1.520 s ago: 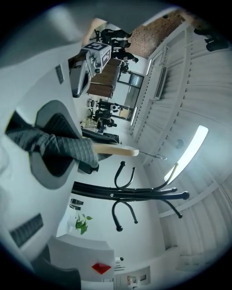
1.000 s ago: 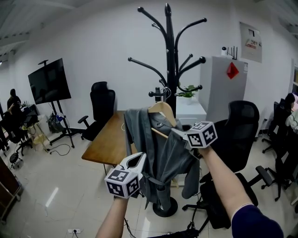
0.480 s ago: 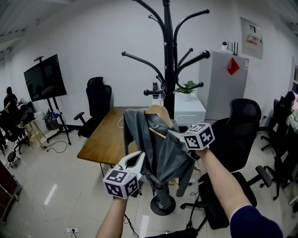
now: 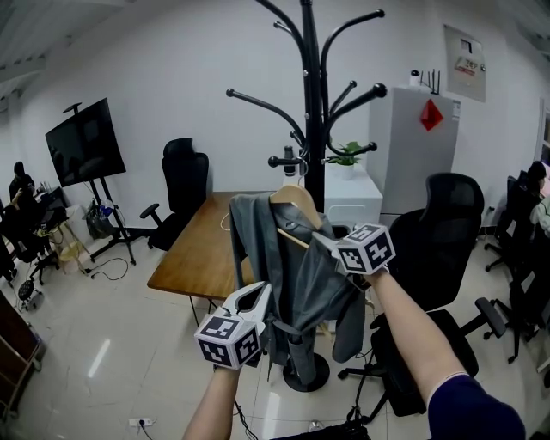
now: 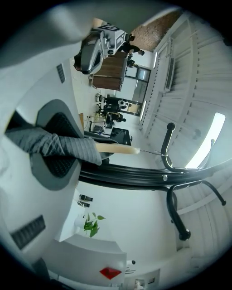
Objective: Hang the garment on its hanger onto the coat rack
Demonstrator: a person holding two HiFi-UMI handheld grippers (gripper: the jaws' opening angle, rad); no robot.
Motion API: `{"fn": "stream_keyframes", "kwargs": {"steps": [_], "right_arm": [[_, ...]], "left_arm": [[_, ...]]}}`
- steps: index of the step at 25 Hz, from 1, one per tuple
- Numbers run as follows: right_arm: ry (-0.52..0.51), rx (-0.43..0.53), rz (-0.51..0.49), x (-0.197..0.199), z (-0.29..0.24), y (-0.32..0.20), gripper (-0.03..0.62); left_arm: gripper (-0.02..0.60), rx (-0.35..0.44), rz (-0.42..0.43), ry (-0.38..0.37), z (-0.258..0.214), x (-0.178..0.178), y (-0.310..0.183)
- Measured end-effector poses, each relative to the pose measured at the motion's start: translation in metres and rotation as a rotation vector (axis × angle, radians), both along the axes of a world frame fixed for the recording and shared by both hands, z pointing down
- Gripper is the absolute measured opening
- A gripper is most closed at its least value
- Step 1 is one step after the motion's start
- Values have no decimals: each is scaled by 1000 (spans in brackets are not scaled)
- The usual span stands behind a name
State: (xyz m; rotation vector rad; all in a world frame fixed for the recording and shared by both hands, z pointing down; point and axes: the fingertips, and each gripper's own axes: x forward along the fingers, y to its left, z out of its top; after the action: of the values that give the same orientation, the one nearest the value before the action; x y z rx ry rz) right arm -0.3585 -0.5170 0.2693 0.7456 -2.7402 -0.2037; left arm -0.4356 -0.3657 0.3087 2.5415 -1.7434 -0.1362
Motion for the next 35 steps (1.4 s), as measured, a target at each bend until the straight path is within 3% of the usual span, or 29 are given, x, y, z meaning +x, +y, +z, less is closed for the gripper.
{"fn": "stream_keyframes", "kwargs": {"steps": [3, 5, 6, 13, 20, 24, 30, 34, 35], "right_arm": [[8, 43, 65, 4, 3, -1, 116], [-1, 58, 117, 10, 3, 0, 219], [-11, 66, 139, 14, 2, 2, 241], [-70, 138, 228, 48, -4, 45, 241], [-129, 213, 289, 97, -6, 132, 241], [-169, 159, 276, 116, 13, 182, 221], [-260, 26, 284, 150, 46, 230, 192], [-301, -23, 270, 165, 64, 255, 83], [-302, -30, 261, 168, 68, 260, 81]], "left_arm": [[-8, -22, -20, 21, 13, -7, 13], [-8, -44, -32, 30, 21, -12, 22], [-8, -52, -35, 34, 24, -14, 27], [-8, -42, -12, 13, 17, -6, 63], [-8, -82, 51, 31, 45, 15, 104], [-8, -113, 119, 55, 58, 41, 115], [-8, -85, 193, 83, 46, 80, 127], [-8, -79, 229, 76, 46, 116, 134], [-8, -81, 235, 72, 48, 126, 136]]}}
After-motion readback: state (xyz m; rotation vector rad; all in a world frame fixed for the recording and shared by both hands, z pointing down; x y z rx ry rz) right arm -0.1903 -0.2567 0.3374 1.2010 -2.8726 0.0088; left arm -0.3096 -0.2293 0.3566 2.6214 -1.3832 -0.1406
